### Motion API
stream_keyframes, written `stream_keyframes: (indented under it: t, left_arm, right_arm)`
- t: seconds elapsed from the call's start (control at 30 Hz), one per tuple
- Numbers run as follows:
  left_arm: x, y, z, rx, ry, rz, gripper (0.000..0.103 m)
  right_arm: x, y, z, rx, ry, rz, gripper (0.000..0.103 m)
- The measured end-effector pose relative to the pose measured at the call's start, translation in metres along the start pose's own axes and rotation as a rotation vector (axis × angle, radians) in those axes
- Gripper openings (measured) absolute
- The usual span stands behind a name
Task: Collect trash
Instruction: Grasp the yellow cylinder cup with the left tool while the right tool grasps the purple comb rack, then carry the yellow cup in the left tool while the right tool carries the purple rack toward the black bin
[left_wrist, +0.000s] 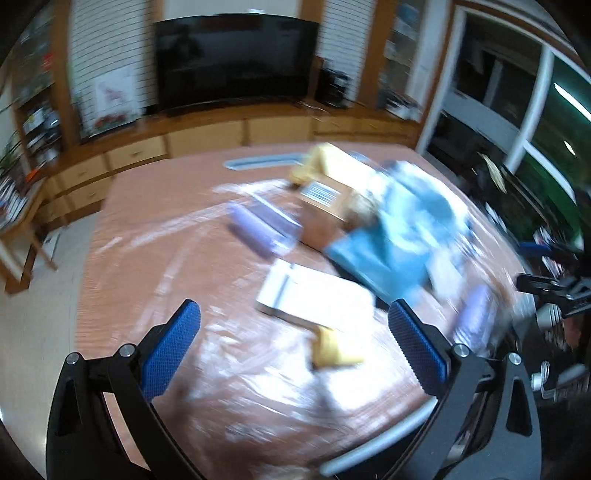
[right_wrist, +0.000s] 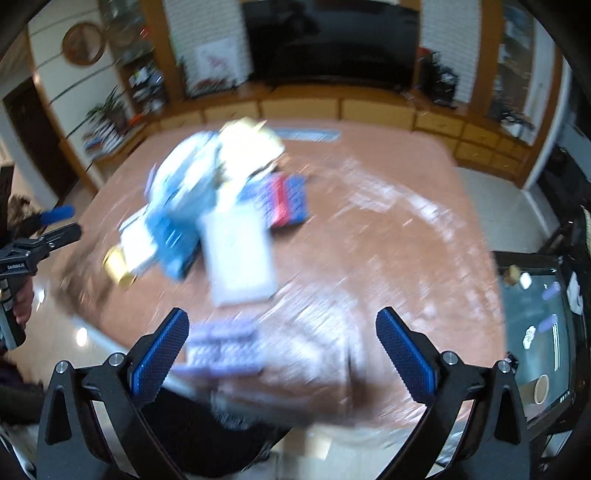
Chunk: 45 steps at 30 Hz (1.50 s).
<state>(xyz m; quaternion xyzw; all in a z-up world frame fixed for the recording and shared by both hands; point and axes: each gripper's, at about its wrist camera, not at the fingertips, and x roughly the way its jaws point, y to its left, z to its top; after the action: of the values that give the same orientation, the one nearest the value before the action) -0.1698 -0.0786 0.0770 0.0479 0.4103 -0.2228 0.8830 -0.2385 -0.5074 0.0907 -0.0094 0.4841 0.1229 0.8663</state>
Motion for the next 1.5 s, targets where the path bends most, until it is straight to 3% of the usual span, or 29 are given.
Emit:
stream_keyframes:
  t: [0.1, 0.23, 0.33, 0.67, 0.83, 0.9, 1.0, 1.07, 1.5]
  left_arm:
    - [0.009, -0.021, -0.009, 0.086, 0.032, -0.005, 0.102]
    - [0.025, -0.022, -0.013, 0.105, 0.074, -0.031, 0.101]
    - [0.032, -0.026, -0.016, 0.124, 0.084, -0.035, 0.101]
    - [0.051, -0.029, -0.023, 0.142, 0.131, -0.054, 0.075]
    - [0.056, -0.026, -0.028, 0.128, 0.158, -0.079, 0.058]
    - [0.057, -0.026, -0.029, 0.129, 0.161, -0.079, 0.055]
    - [0.056, -0.027, -0.030, 0.136, 0.158, -0.078, 0.047]
    - [0.056, -0.027, -0.031, 0.129, 0.156, -0.075, 0.047]
    - [0.038, -0.021, -0.033, 0.063, 0.131, -0.062, 0.045]
  right_arm:
    - [0.012, 0.019, -0.009, -0.050, 0.053, -0.002, 0.099]
    - [0.026, 0.033, -0.015, -0.029, 0.107, 0.054, 0.099]
    - [0.037, 0.037, -0.018, -0.042, 0.122, 0.029, 0.099]
    - [0.060, 0.042, -0.017, -0.096, 0.142, 0.015, 0.099]
    - [0.066, 0.039, -0.020, -0.111, 0.154, 0.017, 0.091]
    - [0.066, 0.039, -0.020, -0.123, 0.146, 0.007, 0.090]
    - [0.067, 0.044, -0.019, -0.147, 0.133, -0.007, 0.078]
    - [0.067, 0.048, -0.018, -0.161, 0.126, -0.011, 0.070]
    - [0.040, 0.029, -0.001, -0.003, 0.010, 0.093, 0.070]
